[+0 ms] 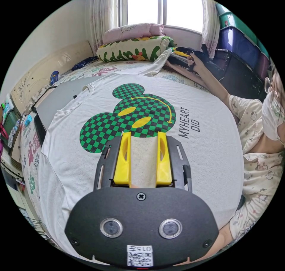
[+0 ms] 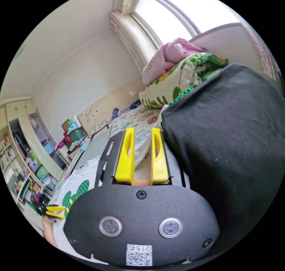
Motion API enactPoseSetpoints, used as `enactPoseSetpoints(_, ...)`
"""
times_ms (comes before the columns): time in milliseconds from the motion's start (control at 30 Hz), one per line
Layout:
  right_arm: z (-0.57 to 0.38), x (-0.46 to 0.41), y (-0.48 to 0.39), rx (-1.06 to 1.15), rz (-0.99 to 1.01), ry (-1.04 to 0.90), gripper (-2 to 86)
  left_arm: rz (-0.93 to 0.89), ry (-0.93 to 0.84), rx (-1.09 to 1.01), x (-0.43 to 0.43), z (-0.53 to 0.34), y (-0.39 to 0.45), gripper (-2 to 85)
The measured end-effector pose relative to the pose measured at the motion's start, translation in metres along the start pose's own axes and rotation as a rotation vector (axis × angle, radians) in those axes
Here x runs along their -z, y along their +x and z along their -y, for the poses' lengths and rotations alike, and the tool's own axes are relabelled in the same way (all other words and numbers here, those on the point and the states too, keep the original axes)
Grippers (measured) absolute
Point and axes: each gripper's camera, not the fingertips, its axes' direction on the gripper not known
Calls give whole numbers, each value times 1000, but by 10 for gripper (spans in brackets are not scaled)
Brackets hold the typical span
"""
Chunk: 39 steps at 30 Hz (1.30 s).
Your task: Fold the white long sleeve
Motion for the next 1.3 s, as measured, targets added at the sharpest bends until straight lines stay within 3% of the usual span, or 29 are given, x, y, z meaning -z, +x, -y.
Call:
enactPoseSetpoints(67, -12, -28, 5, -91, -40, -70, 68, -2, -1, 1, 2, -3, 1, 127)
enactPoseSetpoints(400, -36, -163, 12, -71, -222, -106, 98, -4, -2, 2, 12, -15, 10, 126)
enactPoseSetpoints(633, -80, -227, 46, -55, -338, -67, 26, -1, -3, 0, 20, -23, 19, 126)
enactPoseSetpoints(767, -159, -206, 80, 139, -173, 143, 4, -3, -4, 1, 26, -27, 24, 126)
enactPoseSetpoints(1100, -215, -183, 162, 51, -91, 136, 2, 1, -5, -2, 40, -34, 41, 125)
enactPoseSetpoints(1200, -227, -160, 188, 9, 10, 142, 2, 2, -6, -7, 45, -36, 47, 123)
enactPoseSetpoints(1300, -237, -115, 184, 120, 148, 210, 2, 2, -7, -15, 50, -36, 54, 118)
